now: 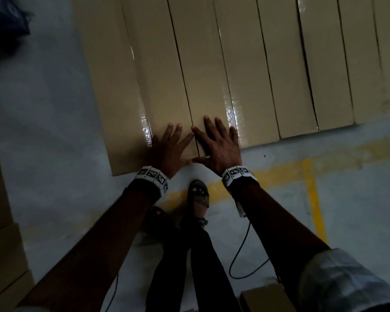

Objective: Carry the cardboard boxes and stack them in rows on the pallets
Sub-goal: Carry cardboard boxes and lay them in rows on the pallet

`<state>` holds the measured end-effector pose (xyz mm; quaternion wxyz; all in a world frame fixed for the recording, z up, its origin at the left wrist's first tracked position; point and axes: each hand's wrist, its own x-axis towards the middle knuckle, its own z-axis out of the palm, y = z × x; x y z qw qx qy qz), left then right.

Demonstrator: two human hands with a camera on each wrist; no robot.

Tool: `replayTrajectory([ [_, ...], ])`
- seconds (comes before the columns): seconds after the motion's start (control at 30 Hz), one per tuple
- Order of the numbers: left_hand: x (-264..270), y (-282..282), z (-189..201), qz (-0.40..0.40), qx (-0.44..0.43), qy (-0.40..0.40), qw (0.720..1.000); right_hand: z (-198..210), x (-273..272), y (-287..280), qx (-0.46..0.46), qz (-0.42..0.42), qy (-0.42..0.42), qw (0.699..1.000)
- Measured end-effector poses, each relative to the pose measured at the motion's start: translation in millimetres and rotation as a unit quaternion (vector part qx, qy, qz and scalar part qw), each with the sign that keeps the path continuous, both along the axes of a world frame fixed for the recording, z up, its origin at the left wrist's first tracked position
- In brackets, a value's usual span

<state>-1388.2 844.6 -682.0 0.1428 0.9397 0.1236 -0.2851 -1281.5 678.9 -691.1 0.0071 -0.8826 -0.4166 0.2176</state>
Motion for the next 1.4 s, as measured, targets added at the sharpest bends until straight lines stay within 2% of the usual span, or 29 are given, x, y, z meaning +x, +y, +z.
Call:
replayTrajectory([
  [0.17, -1, -3, 2, 0.007, 0.0, -0.007, 1.0, 7, -1, 1, -0.006, -0.005, 0.019, 1.0],
  [0.33, -4, -8, 29, 0.001, -0.017, 0.041, 0.999, 40, 0, 6, -0.06, 0.003, 0.076, 0.995],
  [0.43, -7, -19, 71, 0.02, -0.046, 0.054, 0.997, 76, -3, 5, -0.066, -0.023, 0.096, 0.993],
  [0.57, -7, -39, 155, 0.063, -0.083, 0.024, 0.994, 152, -12, 0, -0.023, -0.079, 0.136, 0.987],
  [0.73, -10, -56, 273, 0.024, -0.095, 0.001, 0.995, 258, -27, -18, 0.029, -0.082, 0.209, 0.974],
  [0.87, -26, -57, 356, -0.016, -0.11, -0.026, 0.993, 335, -52, -36, 0.078, -0.092, 0.165, 0.979],
  [1.03, -63, -50, 419, -0.033, -0.122, -0.074, 0.989, 400, -94, -58, 0.126, -0.174, 0.117, 0.97],
  [1.27, -106, -42, 473, -0.043, -0.159, -0.125, 0.978, 466, -152, -82, 0.197, -0.283, 0.089, 0.934],
  [1.4, -117, -59, 487, -0.096, -0.174, -0.14, 0.97, 488, -194, -113, 0.231, -0.344, 0.037, 0.909],
])
